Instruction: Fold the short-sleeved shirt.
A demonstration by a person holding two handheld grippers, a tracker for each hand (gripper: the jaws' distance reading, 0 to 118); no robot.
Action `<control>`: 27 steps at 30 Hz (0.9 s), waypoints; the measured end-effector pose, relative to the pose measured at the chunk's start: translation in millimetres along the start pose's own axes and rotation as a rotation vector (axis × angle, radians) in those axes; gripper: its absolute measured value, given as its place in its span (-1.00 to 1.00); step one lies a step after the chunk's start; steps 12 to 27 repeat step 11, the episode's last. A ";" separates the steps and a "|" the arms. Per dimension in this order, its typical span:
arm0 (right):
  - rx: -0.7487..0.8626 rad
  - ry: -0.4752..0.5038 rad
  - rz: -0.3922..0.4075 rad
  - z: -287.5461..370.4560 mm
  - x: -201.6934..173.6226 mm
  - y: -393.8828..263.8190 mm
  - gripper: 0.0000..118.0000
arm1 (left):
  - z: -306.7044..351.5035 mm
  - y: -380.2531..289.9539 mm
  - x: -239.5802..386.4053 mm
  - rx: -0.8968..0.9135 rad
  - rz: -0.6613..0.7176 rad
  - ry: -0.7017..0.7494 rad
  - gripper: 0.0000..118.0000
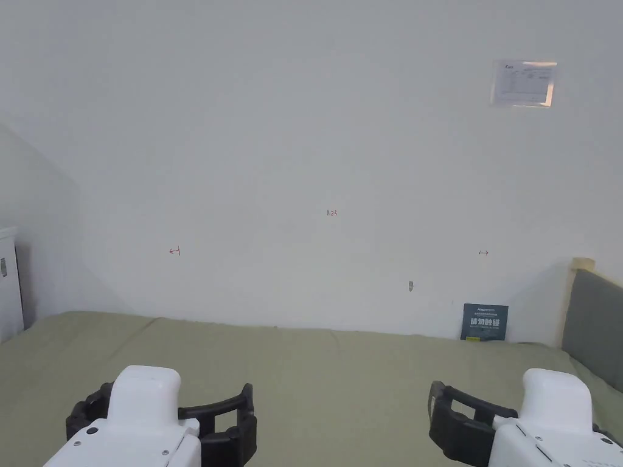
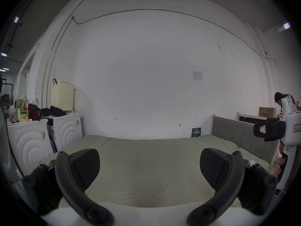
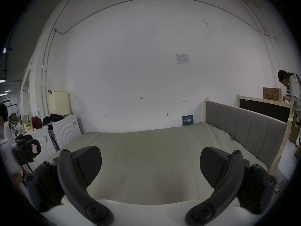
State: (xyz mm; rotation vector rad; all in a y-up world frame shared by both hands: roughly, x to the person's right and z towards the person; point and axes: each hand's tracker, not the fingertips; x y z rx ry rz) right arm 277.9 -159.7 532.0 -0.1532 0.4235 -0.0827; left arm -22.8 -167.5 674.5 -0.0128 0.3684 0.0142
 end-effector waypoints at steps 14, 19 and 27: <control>0.080 0.076 0.073 1.4 8.9 -7.6 1.00 | 0.8 1.8 1.8 0.004 -0.015 -0.005 1.00; 0.080 0.076 0.073 1.4 8.9 -7.6 1.00 | 0.8 1.8 1.8 0.004 -0.015 -0.005 1.00; 0.080 0.076 0.073 1.4 8.9 -7.6 1.00 | 0.8 1.8 1.8 0.004 -0.015 -0.005 1.00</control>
